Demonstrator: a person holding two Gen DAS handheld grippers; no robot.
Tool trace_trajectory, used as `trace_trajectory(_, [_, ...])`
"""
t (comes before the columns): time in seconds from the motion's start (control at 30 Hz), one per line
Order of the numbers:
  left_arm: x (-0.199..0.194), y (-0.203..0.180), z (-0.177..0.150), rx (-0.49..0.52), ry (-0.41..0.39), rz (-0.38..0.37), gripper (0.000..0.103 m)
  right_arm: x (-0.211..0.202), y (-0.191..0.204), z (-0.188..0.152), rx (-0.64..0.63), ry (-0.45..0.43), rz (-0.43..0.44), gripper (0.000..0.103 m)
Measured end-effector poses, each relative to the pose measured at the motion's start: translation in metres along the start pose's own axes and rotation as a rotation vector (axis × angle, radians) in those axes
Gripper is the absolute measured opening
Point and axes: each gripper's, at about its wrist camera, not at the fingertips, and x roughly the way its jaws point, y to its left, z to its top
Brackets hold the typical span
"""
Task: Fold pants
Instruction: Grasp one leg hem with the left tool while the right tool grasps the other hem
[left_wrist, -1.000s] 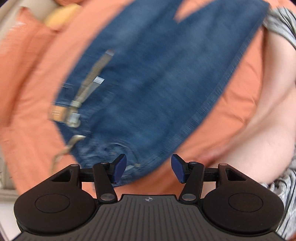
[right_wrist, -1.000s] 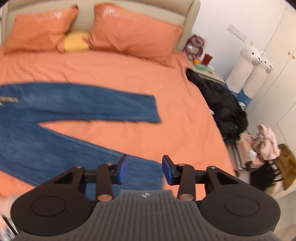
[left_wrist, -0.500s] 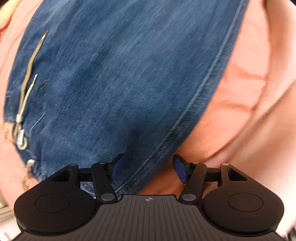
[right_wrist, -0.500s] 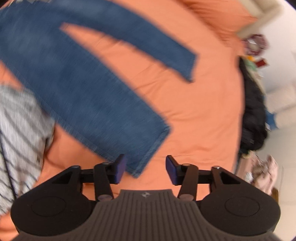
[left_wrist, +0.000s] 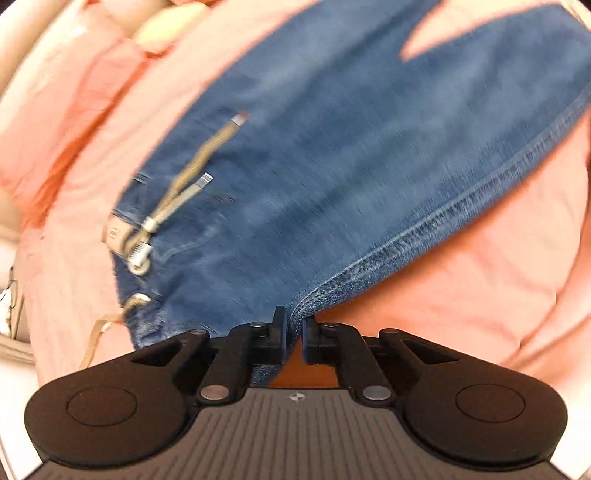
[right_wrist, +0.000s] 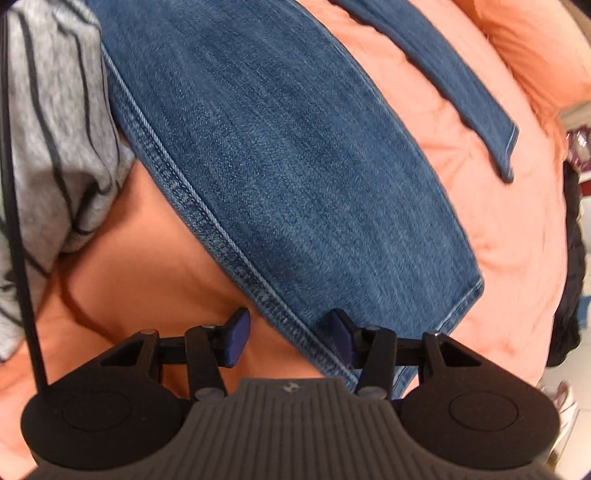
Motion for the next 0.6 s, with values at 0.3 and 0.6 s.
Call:
trace_trajectory(0.3, [-0.029,0.004,0.012,-0.144,-0.119,0.054,0.007,-0.015,0.017,-0.012,-0.001,-0.071,-0.125,0.005])
trace_trajectory(0.6, [-0.052,0.038,0.041,-0.223,-0.232,0.123,0.007,-0.081,-0.056,0.019,0.261,-0.239,-0.332,0.000])
